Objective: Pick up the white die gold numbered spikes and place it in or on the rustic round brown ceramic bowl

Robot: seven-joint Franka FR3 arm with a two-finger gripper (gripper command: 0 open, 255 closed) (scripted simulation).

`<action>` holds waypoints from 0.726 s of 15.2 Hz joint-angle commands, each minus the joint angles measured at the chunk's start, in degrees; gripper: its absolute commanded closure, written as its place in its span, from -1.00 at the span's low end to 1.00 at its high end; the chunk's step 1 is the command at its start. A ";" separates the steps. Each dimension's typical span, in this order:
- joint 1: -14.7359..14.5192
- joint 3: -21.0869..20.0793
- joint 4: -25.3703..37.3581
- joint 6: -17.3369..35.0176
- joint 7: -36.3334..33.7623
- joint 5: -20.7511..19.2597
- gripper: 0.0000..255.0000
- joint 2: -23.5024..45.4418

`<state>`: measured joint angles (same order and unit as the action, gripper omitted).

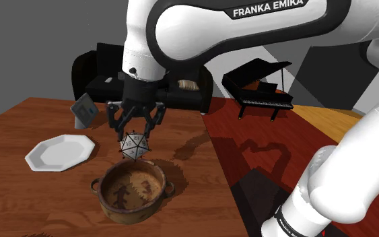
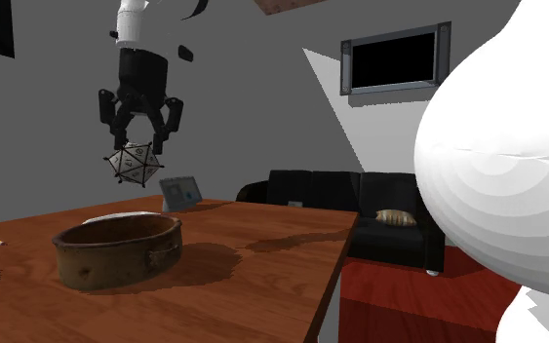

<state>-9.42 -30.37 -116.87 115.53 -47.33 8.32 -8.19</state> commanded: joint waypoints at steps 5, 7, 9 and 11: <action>-0.26 -0.80 -2.57 4.43 -1.00 -0.80 1.00 1.96; -0.29 -0.93 -3.68 5.98 -1.08 -0.98 1.00 2.44; -0.32 -1.07 -4.75 7.52 -1.19 -1.19 1.00 2.97; -0.35 -1.20 -5.77 9.07 -1.32 -1.45 1.00 3.57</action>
<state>-9.74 -31.48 -122.18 123.85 -48.56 7.00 -4.90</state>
